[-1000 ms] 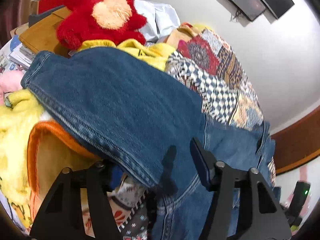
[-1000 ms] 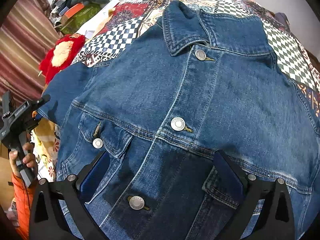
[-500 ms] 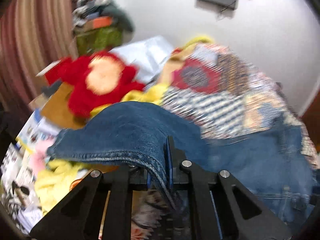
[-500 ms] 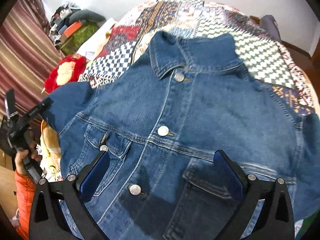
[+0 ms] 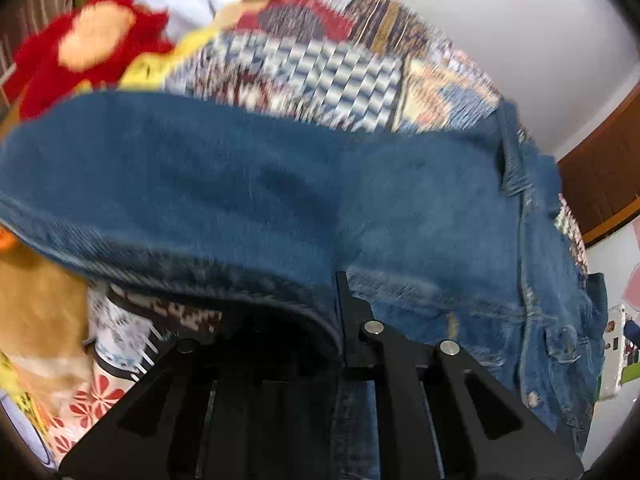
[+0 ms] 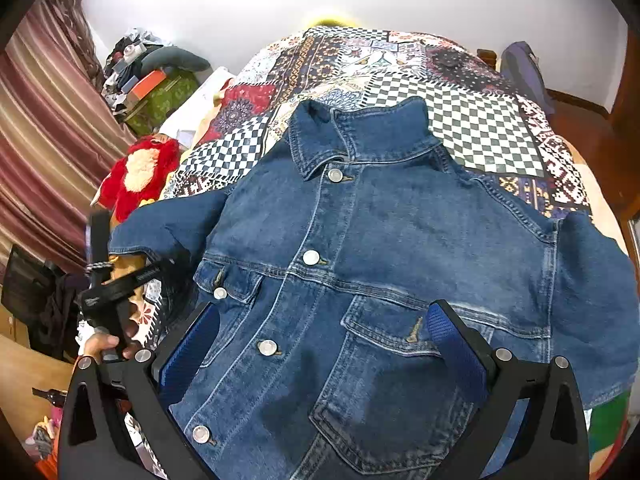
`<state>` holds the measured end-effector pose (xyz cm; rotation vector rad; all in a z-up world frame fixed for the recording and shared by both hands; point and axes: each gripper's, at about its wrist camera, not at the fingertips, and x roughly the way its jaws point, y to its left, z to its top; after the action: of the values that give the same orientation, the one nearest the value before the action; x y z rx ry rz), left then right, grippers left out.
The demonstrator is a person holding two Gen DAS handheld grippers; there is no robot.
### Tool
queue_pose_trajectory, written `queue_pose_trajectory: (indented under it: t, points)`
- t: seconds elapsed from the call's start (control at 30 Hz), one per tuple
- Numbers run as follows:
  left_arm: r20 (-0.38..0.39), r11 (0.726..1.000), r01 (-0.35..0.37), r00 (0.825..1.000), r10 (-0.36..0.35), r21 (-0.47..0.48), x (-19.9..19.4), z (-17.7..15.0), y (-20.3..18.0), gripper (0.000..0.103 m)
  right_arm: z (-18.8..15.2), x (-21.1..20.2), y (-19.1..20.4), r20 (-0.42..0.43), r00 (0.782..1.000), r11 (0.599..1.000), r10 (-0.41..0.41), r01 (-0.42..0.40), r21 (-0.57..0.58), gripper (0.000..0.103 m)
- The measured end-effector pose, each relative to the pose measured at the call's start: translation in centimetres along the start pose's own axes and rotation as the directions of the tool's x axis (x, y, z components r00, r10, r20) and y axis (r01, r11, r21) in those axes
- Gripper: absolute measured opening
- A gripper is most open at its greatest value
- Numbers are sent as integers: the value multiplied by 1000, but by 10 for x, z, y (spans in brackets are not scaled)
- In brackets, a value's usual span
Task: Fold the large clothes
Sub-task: 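Grasp the denim jacket sleeve cuff with the left tool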
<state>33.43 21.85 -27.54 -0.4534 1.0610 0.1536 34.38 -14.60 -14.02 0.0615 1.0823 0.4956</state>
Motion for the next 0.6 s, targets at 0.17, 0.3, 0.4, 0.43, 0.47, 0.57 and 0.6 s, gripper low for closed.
queue_pose_trajectory:
  t: [0.17, 0.3, 0.4, 0.43, 0.47, 0.57, 0.6]
  points:
    - [-36, 999, 5, 999, -7, -53, 2, -4, 18, 35, -1, -2, -2, -1, 1000, 1000, 11, -11, 26, 103]
    - [45, 994, 45, 998, -41, -97, -35, 4, 35, 67, 0, 1, 2, 5, 1000, 1000, 8, -8, 17, 103]
    - [120, 987, 70, 991, -53, -147, -57, 17, 52, 74, 2, 4, 7, 19, 1000, 1000, 2, -2, 3, 103]
    - [134, 983, 78, 989, -56, -167, -62, 21, 60, 74, 4, 5, 9, 18, 1000, 1000, 3, -3, 0, 103]
    - [143, 979, 82, 988, -55, -188, -65, 26, 68, 74, 4, 7, 11, 20, 1000, 1000, 7, -7, -1, 103]
    - [127, 965, 80, 991, -49, -251, -57, 43, 87, 74, 6, 10, 15, 20, 1000, 1000, 11, -11, -4, 103]
    - [115, 955, 79, 992, -48, -285, -51, 48, 98, 74, 6, 11, 15, 20, 1000, 1000, 13, -12, -6, 103]
